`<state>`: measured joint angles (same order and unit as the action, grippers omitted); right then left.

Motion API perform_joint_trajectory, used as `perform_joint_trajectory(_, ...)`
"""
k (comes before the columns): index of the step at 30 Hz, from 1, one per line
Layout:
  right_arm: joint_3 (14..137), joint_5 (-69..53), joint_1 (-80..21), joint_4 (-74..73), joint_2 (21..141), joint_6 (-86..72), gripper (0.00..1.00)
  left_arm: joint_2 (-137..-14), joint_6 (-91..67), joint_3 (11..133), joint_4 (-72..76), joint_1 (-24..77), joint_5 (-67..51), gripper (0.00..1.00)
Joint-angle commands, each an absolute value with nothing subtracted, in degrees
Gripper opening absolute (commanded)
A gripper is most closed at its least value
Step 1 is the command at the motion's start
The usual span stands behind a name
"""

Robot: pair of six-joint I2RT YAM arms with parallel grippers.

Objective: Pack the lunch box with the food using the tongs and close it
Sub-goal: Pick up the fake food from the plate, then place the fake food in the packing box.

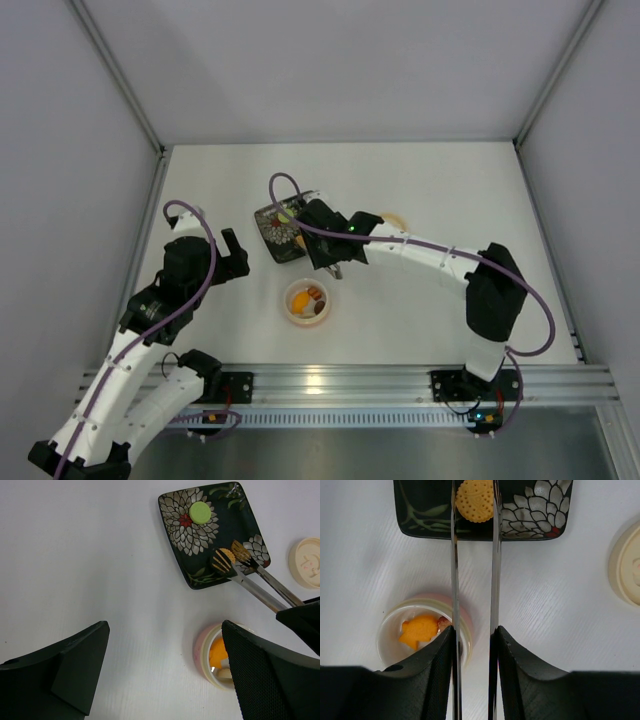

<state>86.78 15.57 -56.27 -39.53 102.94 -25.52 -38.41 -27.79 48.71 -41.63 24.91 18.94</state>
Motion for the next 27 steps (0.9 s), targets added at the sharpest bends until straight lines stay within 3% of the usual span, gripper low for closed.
perform_joint_trajectory(1, 90.3, 18.0, -54.8, -39.7, 97.5, -25.0, 0.31, -38.4, -28.0, 48.4, -41.3, 25.2, 19.4, 0.99)
perform_joint_trajectory(10, 87.4, 17.1, -55.0, -39.9, 92.4, -25.6, 0.30, -38.4, -27.9, 48.4, -41.2, 25.2, 19.5, 0.99)
perform_joint_trajectory(16, 77.5, 15.1, -57.8, -37.9, 81.8, -27.6, 0.30, -38.1, -28.0, 48.4, -41.2, 25.2, 19.3, 0.99)
perform_joint_trajectory(27, 68.0, 24.4, -75.9, -43.0, 69.7, -36.2, 0.31, -37.8, -28.0, 48.4, -41.1, 25.2, 18.8, 0.99)
